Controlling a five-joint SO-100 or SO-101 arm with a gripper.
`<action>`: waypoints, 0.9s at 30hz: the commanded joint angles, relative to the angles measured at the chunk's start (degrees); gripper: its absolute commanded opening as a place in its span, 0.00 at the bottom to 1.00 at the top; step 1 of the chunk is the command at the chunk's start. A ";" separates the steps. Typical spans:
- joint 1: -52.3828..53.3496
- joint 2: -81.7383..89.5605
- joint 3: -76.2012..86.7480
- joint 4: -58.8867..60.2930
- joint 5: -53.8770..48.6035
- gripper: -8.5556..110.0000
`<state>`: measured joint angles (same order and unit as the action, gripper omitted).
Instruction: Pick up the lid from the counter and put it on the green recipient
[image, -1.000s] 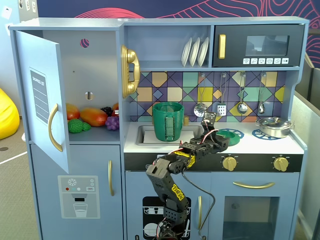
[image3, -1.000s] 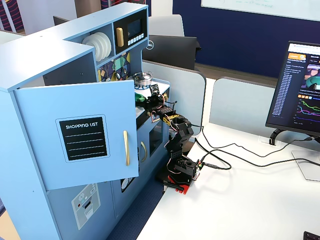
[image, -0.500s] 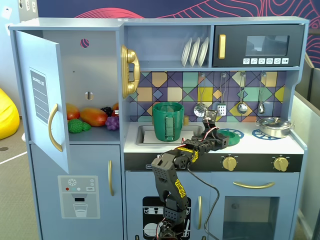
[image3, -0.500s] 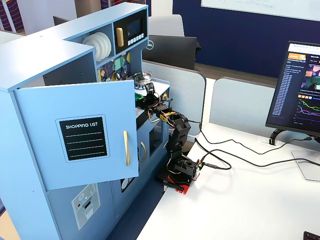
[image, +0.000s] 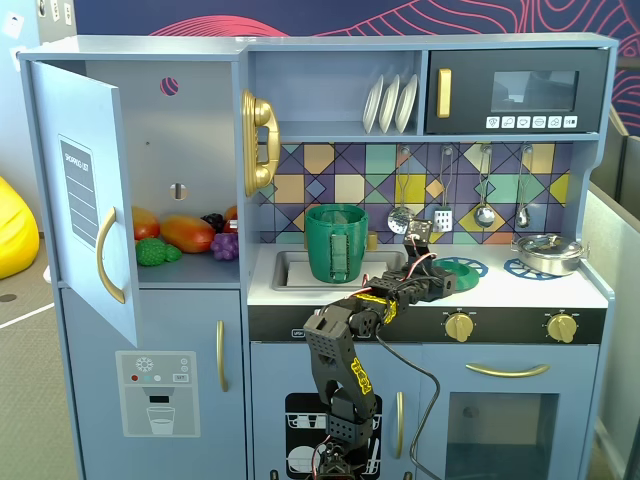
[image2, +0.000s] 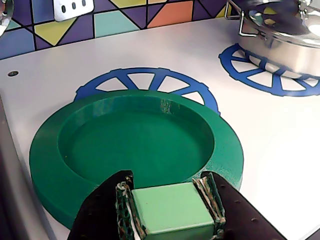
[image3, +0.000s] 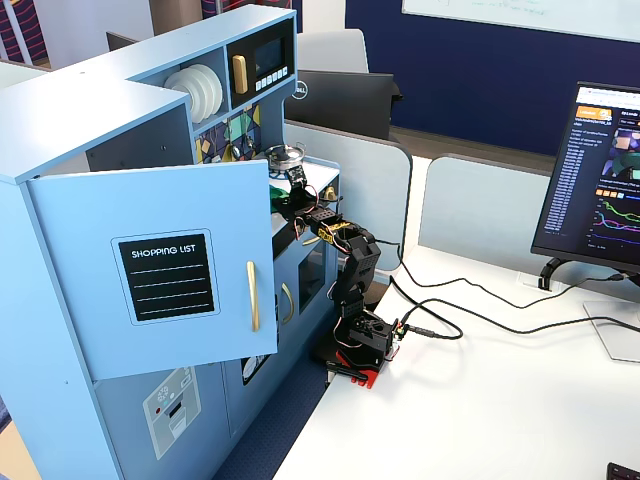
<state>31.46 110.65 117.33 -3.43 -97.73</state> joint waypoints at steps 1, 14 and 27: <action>-0.88 3.87 -4.48 -1.41 1.41 0.07; -7.38 11.16 -21.18 12.48 4.13 0.07; -16.88 12.04 -33.13 21.88 4.83 0.07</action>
<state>17.58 119.79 91.14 16.79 -93.87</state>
